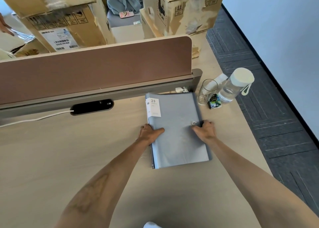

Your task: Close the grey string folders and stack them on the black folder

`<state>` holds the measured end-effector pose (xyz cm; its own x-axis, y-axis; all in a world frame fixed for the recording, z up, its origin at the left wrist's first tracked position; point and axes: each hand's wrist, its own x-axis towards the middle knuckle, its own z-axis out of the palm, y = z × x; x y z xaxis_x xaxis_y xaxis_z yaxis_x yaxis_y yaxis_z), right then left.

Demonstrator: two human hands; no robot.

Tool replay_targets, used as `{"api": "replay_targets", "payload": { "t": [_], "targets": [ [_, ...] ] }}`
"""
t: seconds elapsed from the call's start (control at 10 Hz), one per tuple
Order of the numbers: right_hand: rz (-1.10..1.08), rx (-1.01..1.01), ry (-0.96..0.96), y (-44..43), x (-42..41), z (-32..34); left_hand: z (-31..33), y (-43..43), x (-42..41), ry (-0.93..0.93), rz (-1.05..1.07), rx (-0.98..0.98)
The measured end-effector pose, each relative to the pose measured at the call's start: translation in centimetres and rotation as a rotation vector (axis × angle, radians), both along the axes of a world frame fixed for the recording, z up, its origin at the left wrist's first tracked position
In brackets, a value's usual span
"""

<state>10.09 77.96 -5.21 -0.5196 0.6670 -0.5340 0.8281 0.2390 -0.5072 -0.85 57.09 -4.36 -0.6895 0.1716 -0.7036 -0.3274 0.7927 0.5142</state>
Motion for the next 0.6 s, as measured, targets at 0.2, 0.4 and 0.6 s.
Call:
{"api": "replay_targets", "payload": {
  "t": [0.2,0.4,0.6],
  "targets": [
    [0.059,0.067,0.006,-0.2,0.4,0.4,0.6,-0.2,-0.2,-0.023,-0.006,0.011],
    [0.182,0.221,-0.055,-1.7,0.6,1.8,2.4,-0.7,0.6,0.011,-0.042,0.062],
    [0.299,0.294,0.026,-3.4,0.6,4.0,4.1,-1.7,1.6,0.149,-0.067,0.089]
  ]
}}
